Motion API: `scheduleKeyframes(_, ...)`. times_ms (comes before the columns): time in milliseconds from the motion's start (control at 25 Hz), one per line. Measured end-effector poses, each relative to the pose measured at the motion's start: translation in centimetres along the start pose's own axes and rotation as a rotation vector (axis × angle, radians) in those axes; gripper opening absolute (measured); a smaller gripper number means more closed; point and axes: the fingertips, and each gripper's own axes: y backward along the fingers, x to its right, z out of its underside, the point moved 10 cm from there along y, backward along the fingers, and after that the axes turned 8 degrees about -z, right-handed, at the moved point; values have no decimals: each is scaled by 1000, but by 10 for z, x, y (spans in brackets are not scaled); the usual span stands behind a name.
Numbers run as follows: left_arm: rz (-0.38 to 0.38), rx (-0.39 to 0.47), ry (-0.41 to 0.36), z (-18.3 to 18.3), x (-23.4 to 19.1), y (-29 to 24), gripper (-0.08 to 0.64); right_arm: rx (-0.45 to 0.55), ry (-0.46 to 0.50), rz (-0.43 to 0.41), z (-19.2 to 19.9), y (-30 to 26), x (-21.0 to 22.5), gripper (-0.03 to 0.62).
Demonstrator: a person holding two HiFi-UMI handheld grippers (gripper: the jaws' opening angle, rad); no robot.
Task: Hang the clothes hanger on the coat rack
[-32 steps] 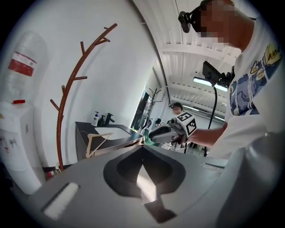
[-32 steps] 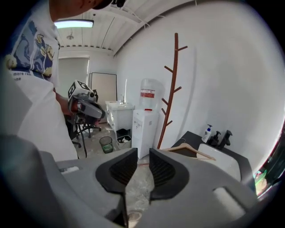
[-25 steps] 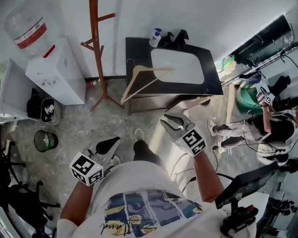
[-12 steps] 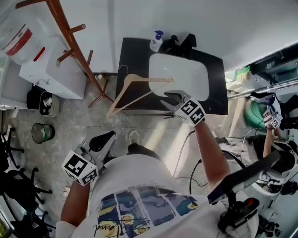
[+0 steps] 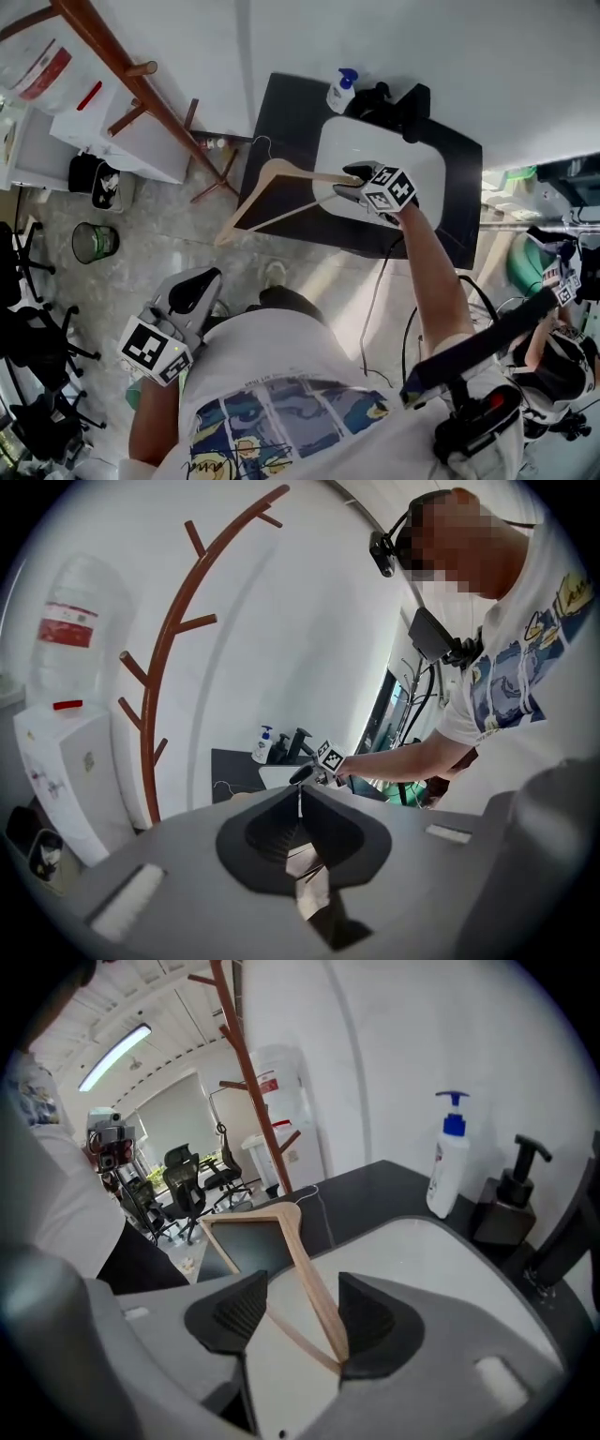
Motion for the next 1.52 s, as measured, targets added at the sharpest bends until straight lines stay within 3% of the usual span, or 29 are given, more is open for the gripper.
scheduleKeyframes(200,-47,-28,-8,0,5,-8,11,-108,39,-162,-8,-25,27,263)
scheduleKeyframes(440,-75,-49,25,0,0,-14,9,-246,-52,-404,3,-53,50,275)
scheduleKeyframes(760,-77,-77,57,1,-5,-10,5,-293,-196,-585,11,-76,46,276)
scheduleKeyframes(800,-77,-79,57,0,-6,-10,5,-298,-207,-600,12,-78,46,266)
scheduleKeyframes(920,-77,-76,60,1,-8,-9,3,-309,-194,-637,13,-82,39,52)
scheduleKeyframes(1040,-74,-65,63,1,-12,-4,3,-297,-192,-644,13,-79,30,40)
scheduleKeyframes(1240,-56,-41,62,0,-20,-6,3,-255,-178,-584,13,-61,25,29)
scheduleKeyframes(1520,-2,2,26,0,-28,2,3,-147,-126,-426,-3,-25,1,8)
